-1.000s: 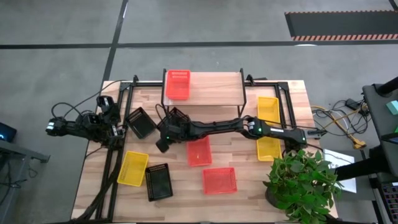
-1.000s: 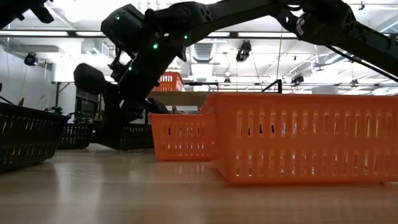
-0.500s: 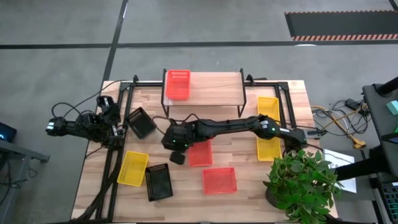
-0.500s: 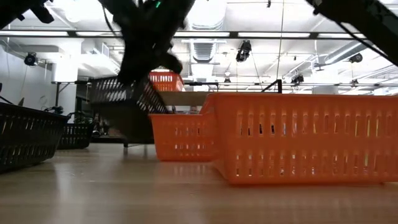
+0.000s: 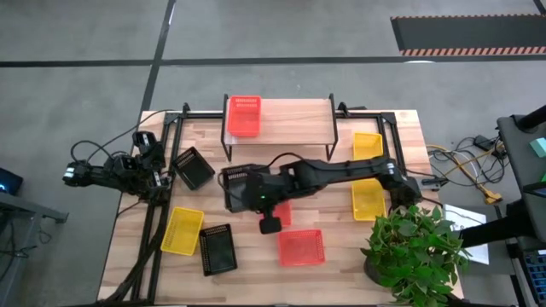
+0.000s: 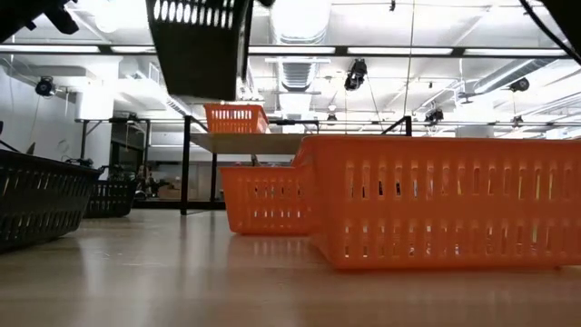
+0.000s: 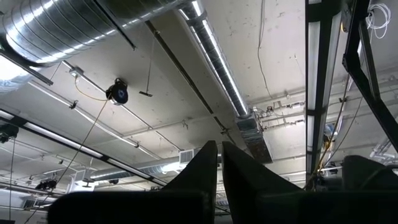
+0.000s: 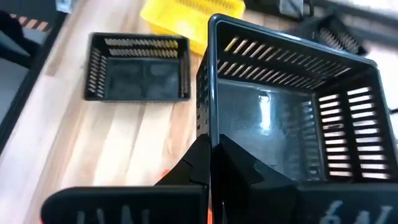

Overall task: Stack baskets on shelf by color
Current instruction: Put the top right black basket on the shelf

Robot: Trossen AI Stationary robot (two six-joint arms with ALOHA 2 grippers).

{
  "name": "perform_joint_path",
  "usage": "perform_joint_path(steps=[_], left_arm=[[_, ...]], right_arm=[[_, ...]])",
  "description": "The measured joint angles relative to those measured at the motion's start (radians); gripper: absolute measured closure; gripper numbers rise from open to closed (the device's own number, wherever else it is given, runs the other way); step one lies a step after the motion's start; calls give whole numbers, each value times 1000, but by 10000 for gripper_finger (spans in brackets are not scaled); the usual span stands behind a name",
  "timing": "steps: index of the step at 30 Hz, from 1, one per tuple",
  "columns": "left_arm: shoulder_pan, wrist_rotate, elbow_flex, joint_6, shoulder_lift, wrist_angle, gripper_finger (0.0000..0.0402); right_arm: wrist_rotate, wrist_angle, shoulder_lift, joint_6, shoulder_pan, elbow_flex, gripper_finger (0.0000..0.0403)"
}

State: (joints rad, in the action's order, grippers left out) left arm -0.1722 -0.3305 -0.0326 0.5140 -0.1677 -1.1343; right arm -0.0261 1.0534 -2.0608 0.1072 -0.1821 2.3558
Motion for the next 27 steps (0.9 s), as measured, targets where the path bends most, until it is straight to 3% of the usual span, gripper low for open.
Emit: perform_joint_path(steps=[4, 15, 27], left_arm=[[0, 0, 0, 0, 0, 0, 394], [0, 0, 0, 0, 0, 0, 394], [0, 0, 0, 0, 0, 0, 394]], right_arm=[[-4, -1, 47, 74, -8, 0, 394], [-235, 119, 123, 155, 28, -2, 394], [-248, 196, 168, 135, 120, -3, 394]])
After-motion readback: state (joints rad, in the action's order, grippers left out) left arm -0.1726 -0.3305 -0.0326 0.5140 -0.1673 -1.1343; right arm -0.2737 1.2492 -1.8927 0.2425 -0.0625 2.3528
